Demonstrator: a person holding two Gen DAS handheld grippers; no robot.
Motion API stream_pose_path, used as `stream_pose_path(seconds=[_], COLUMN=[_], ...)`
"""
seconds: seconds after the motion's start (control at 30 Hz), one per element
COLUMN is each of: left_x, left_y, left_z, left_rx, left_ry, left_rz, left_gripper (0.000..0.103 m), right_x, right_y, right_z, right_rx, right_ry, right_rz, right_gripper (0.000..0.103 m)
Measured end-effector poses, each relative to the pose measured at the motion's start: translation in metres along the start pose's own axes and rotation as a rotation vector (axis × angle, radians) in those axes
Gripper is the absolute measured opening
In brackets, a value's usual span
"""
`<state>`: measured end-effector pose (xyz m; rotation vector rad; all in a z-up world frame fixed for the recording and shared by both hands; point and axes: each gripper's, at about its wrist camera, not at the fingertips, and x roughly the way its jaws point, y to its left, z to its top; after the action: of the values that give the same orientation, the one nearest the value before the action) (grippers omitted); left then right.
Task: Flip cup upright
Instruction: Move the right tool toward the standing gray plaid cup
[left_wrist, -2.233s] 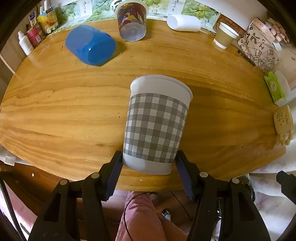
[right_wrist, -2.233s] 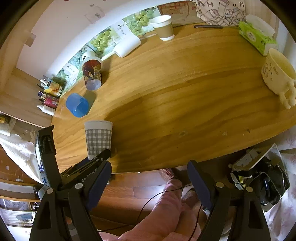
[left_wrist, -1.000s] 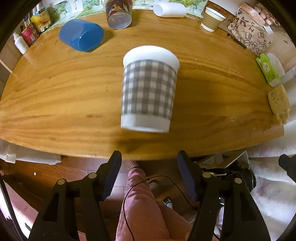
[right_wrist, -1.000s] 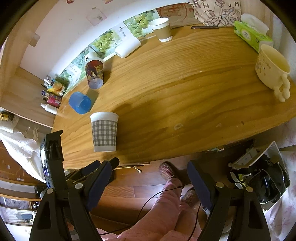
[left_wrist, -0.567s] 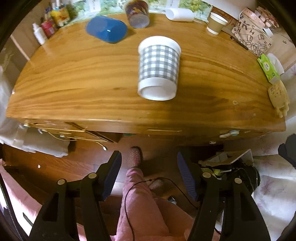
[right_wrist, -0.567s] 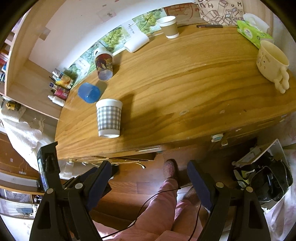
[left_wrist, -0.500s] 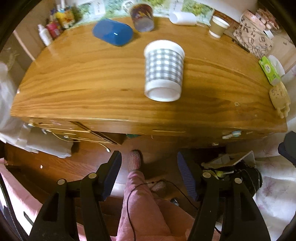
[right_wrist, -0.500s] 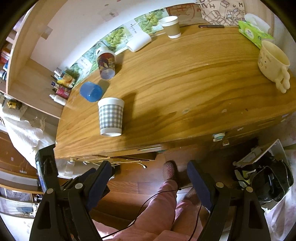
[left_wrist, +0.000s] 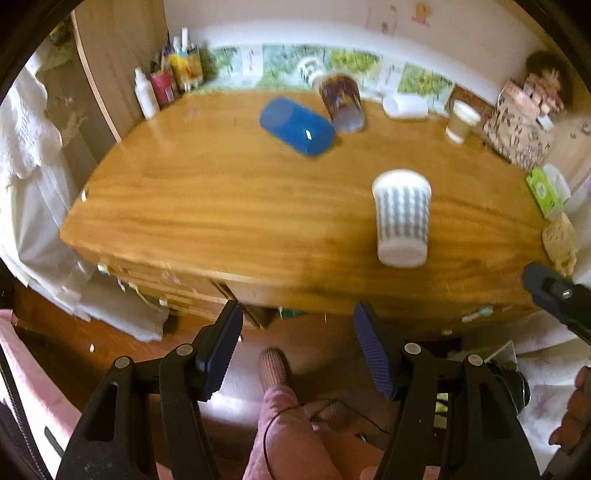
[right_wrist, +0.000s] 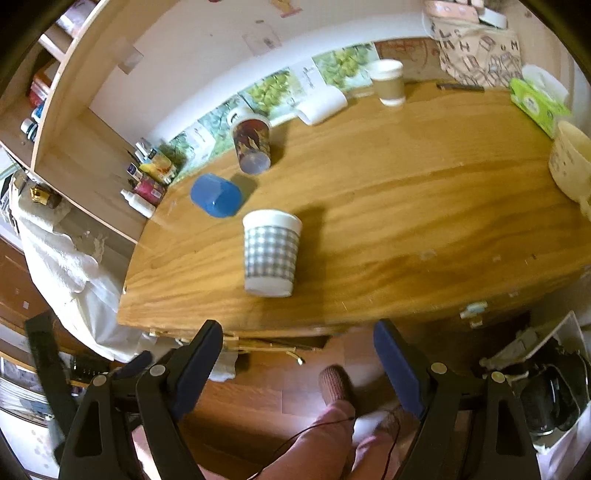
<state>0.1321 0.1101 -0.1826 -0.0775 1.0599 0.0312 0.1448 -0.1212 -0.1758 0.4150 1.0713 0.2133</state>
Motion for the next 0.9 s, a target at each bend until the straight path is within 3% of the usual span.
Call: stream_pose_path(seconds=[0.47,0.67,0.73,0.9], left_x=[-0.011,-0.006,-0.004,-0.001], left_y=[0.041,0.048,0.050,0.055], left_z=[0.068,0.094,0.100,0.113], left_rx=[0.050,0.112,0.137,0.183], left_ry=[-0.221,-0.266,-0.273,-0.293], left_rz=[-0.096,-0.155,-0.175,-0.197], left_gripper=[0.067,0.067,0.077,0.079], right_x=[0.039,0.065,0.074,0.098], right_y=[0.028,0.036,0.037,0.039], right_z=[0.033,0.046,0.049,0.054], right_rx=[0.091,0.142,0.161,0.218], right_ry=[-0.048,-0.020,-0.006,0.049], right_rz=[-0.031,-0.047,-0.055,-0.081], right_gripper=[0.084,0.084,0.084,0.084])
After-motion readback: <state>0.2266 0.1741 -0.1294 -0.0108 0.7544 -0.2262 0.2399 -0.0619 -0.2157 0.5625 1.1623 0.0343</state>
